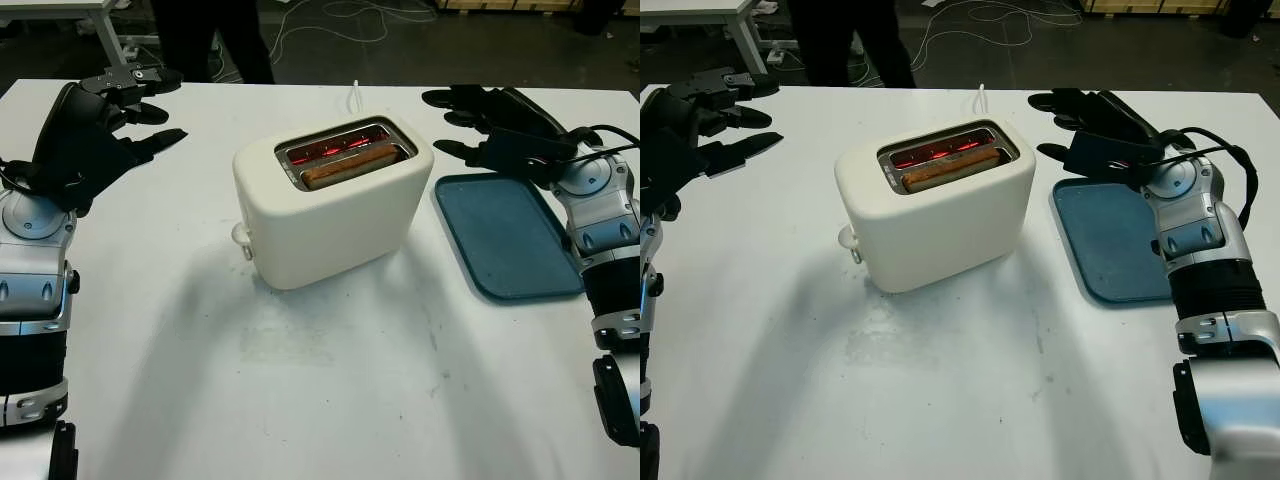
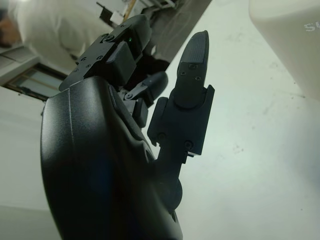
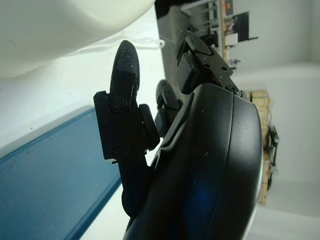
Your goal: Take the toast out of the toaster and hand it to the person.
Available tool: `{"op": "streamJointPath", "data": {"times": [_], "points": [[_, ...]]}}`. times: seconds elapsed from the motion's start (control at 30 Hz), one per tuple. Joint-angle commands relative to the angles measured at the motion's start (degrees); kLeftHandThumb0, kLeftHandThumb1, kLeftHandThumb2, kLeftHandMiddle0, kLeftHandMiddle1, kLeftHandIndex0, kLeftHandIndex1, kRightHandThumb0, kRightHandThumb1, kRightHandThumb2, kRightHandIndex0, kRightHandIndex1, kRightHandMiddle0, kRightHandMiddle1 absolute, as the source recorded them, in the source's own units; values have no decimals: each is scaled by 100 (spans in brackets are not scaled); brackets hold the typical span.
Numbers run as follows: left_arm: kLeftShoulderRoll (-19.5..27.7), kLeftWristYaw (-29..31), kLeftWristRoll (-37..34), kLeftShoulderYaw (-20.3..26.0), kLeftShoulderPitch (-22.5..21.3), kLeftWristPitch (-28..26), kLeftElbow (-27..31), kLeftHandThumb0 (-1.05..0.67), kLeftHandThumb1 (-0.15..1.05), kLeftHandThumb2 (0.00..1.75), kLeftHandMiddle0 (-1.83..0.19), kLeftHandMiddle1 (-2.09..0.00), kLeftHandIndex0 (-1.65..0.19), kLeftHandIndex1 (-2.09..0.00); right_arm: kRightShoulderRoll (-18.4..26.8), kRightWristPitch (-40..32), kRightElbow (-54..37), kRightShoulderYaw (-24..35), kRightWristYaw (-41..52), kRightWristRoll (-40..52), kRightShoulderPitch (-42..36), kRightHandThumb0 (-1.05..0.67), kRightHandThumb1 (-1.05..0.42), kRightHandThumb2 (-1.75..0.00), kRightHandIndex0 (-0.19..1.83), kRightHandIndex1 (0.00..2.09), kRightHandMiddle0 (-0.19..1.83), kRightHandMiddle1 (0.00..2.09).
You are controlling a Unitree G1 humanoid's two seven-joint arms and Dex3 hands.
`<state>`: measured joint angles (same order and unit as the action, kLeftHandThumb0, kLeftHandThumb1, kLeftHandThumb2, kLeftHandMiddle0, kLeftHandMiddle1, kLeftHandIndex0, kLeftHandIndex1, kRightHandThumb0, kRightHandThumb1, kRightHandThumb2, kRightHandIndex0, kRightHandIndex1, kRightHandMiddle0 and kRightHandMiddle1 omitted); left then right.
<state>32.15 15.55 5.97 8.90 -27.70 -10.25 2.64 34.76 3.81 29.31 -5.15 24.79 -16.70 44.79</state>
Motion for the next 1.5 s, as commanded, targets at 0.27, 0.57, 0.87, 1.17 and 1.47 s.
{"op": "streamJointPath", "data": {"times": [0.27, 0.57, 0.87, 1.17, 1.47], "points": [[-10, -44, 17, -11, -4, -85, 81, -44, 92, 8, -36, -82, -56, -23, -10, 9, -34, -4, -28, 25, 57, -38, -92, -41, 38, 0, 35, 0], [13, -17, 1, -8, -13, 17, 10, -42, 92, 8, -36, -82, -57, -23, -21, -71, -130, 42, -4, 83, 18, -38, -92, -41, 37, 0, 35, 0], [33, -5, 62, -36, -28, -20, 29, -43, 92, 9, -37, -82, -57, -23, -68, 50, -151, 405, -104, 464, 297, -42, -92, -14, 44, 3, 38, 1], [39, -5, 73, -33, -31, -4, 19, -41, 92, 8, -38, -81, -58, -22, 76, 205, -593, 811, 326, 1182, 1313, -36, -60, -1, 62, 13, 58, 10], [58, 14, 55, -16, -33, 7, -1, -43, 92, 7, -39, -80, -58, -22, -163, 384, -1051, 352, 873, 1332, 1847, -68, -49, 0, 21, 120, 44, 73]]}}
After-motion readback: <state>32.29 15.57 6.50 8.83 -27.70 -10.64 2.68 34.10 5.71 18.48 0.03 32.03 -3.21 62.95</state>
